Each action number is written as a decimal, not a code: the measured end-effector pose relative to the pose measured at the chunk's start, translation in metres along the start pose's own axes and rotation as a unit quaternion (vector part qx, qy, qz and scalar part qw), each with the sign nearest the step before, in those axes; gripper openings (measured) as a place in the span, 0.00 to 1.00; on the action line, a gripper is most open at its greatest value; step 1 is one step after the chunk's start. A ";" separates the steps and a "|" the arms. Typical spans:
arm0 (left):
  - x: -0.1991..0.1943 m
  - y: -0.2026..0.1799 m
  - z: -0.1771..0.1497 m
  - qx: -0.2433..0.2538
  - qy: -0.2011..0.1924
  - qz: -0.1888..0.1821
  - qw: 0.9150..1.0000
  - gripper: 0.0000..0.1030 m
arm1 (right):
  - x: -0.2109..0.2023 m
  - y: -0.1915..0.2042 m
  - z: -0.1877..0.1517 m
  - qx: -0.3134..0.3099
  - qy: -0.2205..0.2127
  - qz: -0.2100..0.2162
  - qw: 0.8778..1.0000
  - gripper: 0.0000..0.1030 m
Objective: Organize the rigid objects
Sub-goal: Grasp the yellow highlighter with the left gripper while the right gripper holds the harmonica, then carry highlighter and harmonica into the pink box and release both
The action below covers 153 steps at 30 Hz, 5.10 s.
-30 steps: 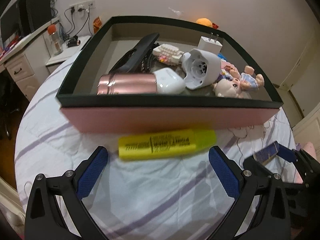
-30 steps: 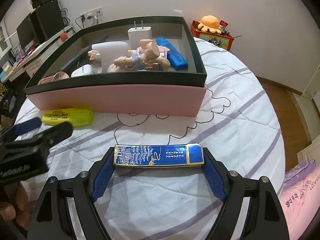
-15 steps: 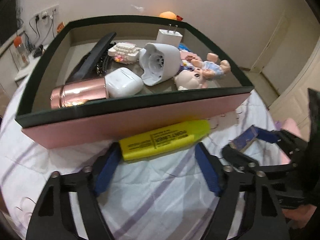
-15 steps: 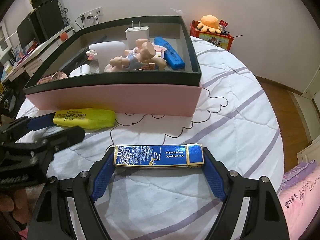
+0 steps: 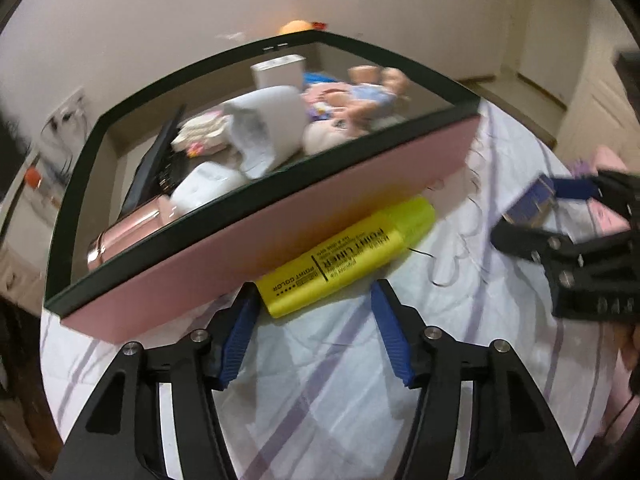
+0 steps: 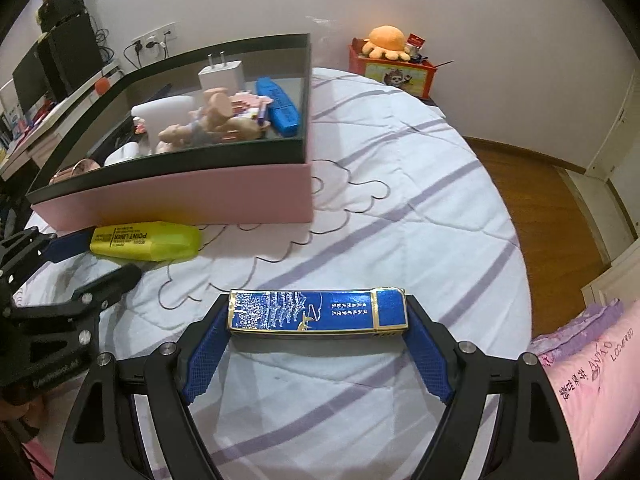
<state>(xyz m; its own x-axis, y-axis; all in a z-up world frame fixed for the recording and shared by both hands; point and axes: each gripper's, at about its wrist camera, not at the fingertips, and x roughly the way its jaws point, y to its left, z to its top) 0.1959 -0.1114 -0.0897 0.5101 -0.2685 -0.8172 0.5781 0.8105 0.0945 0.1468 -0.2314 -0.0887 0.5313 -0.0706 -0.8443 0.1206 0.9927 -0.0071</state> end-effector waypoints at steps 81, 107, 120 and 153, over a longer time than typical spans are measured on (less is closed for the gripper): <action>-0.026 -0.005 -0.014 -0.068 -0.007 -0.048 0.996 0.13 | -0.024 0.007 0.002 -0.005 -0.018 0.026 0.999 0.81; -0.110 0.062 0.010 -0.117 -0.098 0.025 0.988 0.13 | -0.075 0.055 0.056 -0.060 -0.082 0.081 0.992 0.81; -0.075 0.106 0.080 -0.118 -0.108 0.032 0.987 0.13 | -0.050 0.066 0.154 -0.084 -0.107 0.081 0.987 0.81; 0.024 0.124 0.120 -0.120 -0.031 0.029 0.992 0.63 | 0.089 0.064 0.220 -0.068 0.023 0.084 0.994 0.82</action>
<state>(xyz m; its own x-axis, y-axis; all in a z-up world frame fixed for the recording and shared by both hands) 0.3562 -0.0793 -0.0293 0.5813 -0.2427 -0.7767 0.3814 0.9244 -0.0034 0.3867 -0.1956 -0.0467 0.4951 0.0983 -0.8633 -0.0829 0.9944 0.0656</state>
